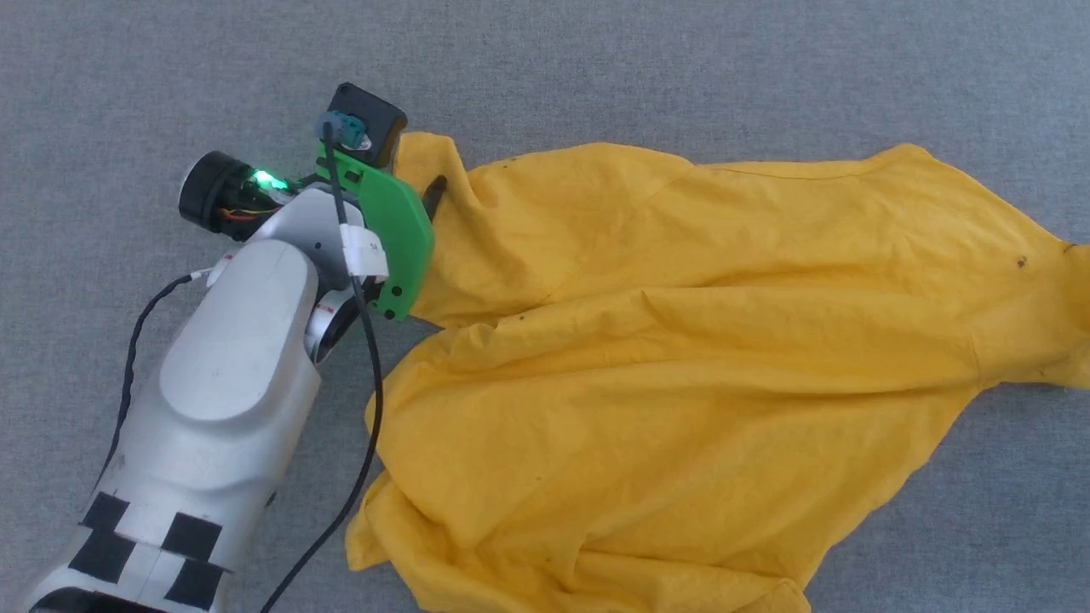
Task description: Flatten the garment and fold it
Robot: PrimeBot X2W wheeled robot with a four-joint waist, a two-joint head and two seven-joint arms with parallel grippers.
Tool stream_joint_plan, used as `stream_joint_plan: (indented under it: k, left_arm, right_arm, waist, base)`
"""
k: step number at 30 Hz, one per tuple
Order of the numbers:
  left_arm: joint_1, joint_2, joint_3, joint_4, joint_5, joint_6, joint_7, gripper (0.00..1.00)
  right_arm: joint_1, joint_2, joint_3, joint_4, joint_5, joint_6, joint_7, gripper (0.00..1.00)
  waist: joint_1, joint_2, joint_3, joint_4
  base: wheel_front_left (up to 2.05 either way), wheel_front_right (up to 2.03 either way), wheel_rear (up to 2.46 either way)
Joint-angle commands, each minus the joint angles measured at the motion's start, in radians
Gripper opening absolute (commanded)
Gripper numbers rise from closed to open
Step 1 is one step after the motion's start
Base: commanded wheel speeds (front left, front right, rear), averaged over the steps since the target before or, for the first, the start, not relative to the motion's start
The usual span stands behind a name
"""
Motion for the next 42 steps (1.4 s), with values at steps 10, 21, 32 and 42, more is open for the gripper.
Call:
stream_joint_plan:
  k: [10, 21, 32, 42]
  left_arm:
    - [-0.037, 0.045, -0.084, 0.083, -0.023, -0.004, 0.049, 0.39]
    - [-0.056, 0.065, -0.142, 0.122, -0.090, 0.017, -0.122, 0.00]
    - [-0.082, 0.150, 0.053, -0.011, -0.158, 0.116, -0.408, 0.00]
    - [-0.151, 0.220, 0.142, -0.235, -0.221, 0.149, -0.331, 0.00]
  right_arm:
    - [-0.011, 0.012, 0.023, -0.036, 0.001, -0.002, 0.021, 0.00]
    - [0.001, 0.010, 0.040, -0.040, 0.000, -0.002, 0.010, 0.00]
    - [-0.125, -0.038, 0.179, -0.052, 0.016, -0.002, -0.114, 0.00]
    - [-0.469, -0.149, 0.435, 0.078, 0.065, -0.002, -0.184, 0.00]
  waist:
    - [0.0000, 0.0000, 0.020, -0.007]
    - [0.0000, 0.0000, -0.038, 0.000]
    - [0.0000, 0.0000, -0.169, -0.021]
    - [0.0000, 0.0000, -0.295, -0.043]
  base:
    - [0.00, 0.00, 0.00]
    - [0.00, 0.00, 0.00]
    - [0.00, 0.00, 0.00]
    - [0.00, 0.00, 0.00]
